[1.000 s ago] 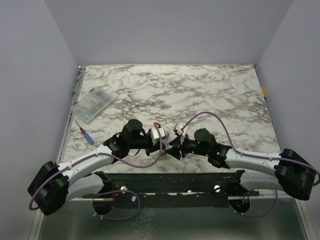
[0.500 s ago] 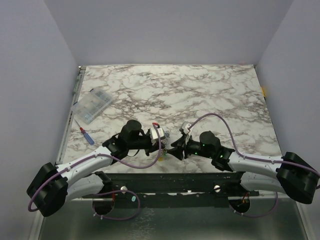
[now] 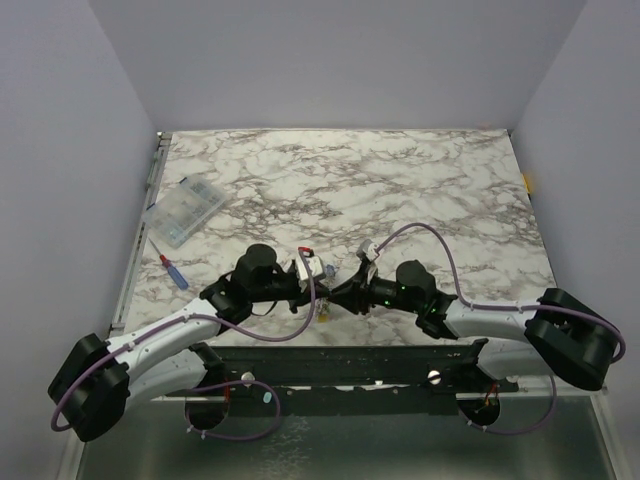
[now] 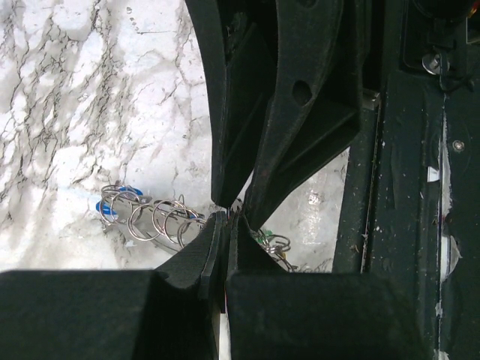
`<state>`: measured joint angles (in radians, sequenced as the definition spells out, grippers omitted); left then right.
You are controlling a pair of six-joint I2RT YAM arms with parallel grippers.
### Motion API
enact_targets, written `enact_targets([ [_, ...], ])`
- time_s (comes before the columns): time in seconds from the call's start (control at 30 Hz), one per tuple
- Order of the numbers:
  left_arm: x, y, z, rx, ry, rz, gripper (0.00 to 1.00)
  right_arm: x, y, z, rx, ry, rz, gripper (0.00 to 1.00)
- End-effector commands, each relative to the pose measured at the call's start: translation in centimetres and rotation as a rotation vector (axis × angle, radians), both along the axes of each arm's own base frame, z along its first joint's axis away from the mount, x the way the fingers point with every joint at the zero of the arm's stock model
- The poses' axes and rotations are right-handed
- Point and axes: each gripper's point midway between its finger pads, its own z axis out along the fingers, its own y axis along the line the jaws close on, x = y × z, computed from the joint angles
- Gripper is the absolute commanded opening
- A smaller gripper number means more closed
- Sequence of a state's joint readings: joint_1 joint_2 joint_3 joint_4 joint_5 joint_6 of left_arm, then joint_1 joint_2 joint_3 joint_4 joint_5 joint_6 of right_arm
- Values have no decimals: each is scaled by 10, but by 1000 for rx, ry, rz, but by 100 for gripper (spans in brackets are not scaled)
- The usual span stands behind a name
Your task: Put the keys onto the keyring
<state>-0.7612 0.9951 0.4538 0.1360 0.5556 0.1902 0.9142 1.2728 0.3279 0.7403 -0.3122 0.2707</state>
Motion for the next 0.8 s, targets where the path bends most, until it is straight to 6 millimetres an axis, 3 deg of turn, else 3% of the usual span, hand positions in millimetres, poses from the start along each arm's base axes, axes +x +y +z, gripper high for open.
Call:
enact_targets([
  [0.0,2,-7,27,-108,-43,7,0,-2,10,19,82,-14,42,28],
  [0.17,2,-11,46,-200,-42,25,0,-1,14,29,117,-28,45,28],
  [0.3,6,-12,82,-382,-39,92,0,3,14,46,166,-57,23,27],
  [0.47,10,1,123,-596,-76,182,0,4,11,70,225,-112,15,26],
  [0.67,3,23,156,-825,-127,227,0,10,17,93,269,-166,19,27],
  [0.77,3,34,168,-900,-155,263,0,21,14,112,300,-211,-39,37],
])
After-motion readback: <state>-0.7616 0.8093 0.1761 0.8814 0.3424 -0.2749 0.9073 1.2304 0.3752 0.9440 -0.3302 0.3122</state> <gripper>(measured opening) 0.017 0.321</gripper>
